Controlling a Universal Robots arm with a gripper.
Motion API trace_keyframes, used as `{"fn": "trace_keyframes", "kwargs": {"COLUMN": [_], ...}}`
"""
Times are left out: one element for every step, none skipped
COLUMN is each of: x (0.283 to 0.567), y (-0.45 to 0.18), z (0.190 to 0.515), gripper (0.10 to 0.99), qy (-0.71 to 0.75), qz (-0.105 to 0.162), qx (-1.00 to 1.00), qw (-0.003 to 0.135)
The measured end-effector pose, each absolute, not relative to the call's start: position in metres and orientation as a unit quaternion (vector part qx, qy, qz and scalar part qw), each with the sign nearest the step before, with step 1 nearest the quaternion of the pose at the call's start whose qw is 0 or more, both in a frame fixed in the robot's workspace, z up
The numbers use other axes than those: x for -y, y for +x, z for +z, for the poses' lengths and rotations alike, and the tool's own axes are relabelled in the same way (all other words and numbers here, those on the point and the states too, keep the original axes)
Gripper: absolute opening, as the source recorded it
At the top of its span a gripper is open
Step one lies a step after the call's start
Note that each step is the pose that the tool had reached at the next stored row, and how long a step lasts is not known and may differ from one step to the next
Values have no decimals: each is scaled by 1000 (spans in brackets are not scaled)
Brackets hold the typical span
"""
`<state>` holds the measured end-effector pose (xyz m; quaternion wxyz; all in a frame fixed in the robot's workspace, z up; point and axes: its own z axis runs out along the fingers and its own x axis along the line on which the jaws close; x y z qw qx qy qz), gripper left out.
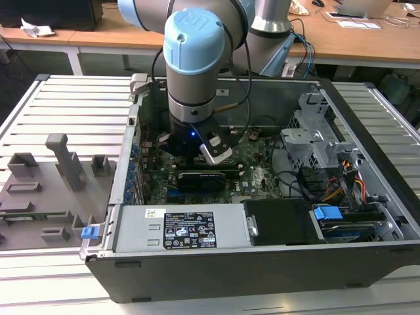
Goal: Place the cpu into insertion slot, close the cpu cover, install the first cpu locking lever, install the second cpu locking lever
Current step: 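Install the second cpu locking lever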
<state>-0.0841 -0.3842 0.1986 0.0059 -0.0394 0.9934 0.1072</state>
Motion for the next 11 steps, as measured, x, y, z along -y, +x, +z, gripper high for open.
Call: {"fn": "trace_keyframes", "kwargs": {"x": [384,384,383,383,383,383,383,383,383,383,383], "y": [-84,-84,-84,-84,-84,-84,-84,-84,-84,-84,-84], "z": [199,202,205,207,209,210,211,212,214,215,217], "gripper": [106,106,106,106,106,106,106,106,106,106,106], "qy": [-39,-39,-39,-39,-39,-39,-39,-39,-39,-39,-39], "qz": [107,107,107,107,107,107,107,106,106,106,106], "qx": [-993,-993,-993,-993,-993,-993,-993,-994,-994,-994,-994], "qw": [6,6,6,6,6,6,6,6,6,6,6]}}
